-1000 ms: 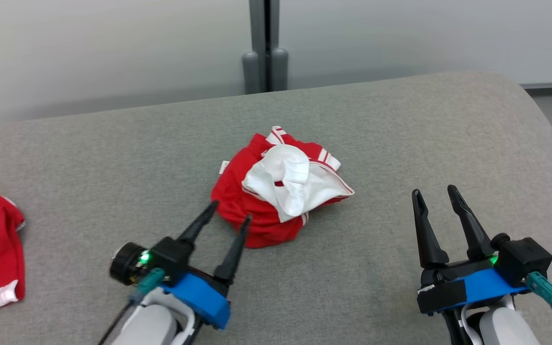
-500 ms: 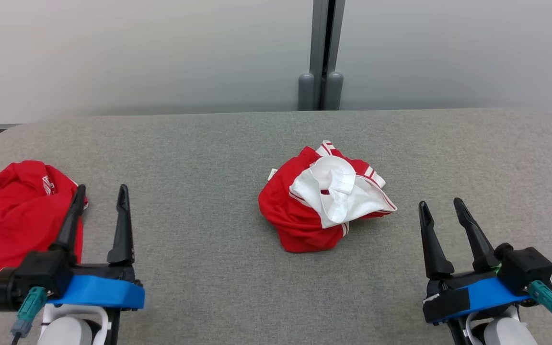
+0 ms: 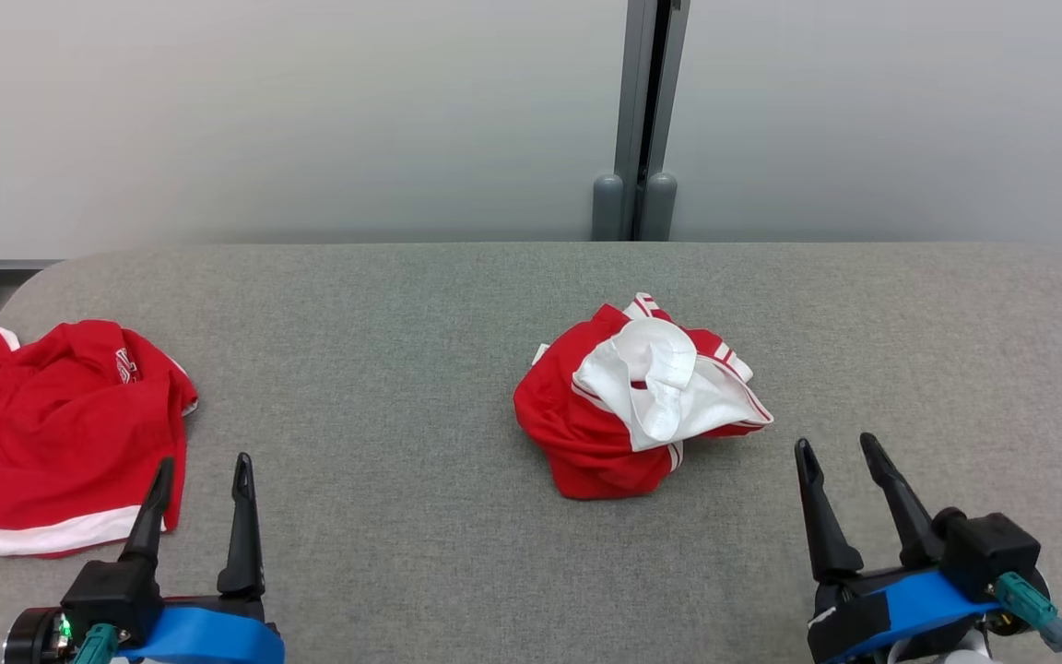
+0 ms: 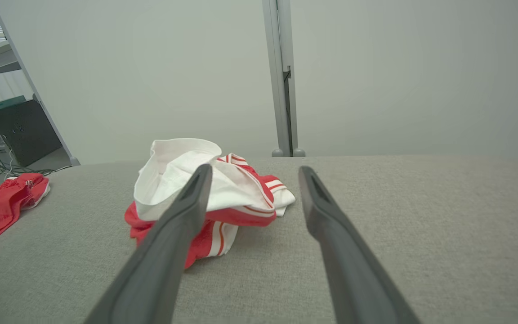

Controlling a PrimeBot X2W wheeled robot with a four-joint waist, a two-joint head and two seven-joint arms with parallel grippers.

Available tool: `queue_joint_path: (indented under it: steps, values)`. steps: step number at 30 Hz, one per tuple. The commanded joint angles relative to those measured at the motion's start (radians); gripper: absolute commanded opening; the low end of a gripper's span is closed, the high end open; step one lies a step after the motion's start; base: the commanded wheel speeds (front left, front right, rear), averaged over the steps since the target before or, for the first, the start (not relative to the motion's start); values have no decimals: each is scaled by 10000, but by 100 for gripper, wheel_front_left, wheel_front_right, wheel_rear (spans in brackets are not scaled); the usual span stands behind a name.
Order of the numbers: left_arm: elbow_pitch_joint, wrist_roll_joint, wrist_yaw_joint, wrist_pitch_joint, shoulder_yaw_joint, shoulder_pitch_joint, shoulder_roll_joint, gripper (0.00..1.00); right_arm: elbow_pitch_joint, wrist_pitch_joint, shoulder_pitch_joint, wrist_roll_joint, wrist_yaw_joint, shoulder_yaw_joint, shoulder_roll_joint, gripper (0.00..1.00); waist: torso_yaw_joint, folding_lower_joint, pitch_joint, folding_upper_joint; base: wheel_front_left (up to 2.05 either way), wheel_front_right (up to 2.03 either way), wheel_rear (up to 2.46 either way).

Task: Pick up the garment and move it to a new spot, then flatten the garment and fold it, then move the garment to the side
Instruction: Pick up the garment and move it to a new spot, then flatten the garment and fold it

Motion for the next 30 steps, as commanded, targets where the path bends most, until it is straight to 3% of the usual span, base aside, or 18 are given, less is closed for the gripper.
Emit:
queue_joint_path:
  steps: [1,30]
  values:
    - [82,100,-75,-30,88,88,-99,100,70,-34,198,-74,1,21,-49,100,-5,0,-28,-1,0,0,0]
    - [308,919,-568,-30,722,-172,-666,100,397,-34,107,-152,3,19,-48,100,-164,0,5,-1,0,0,0]
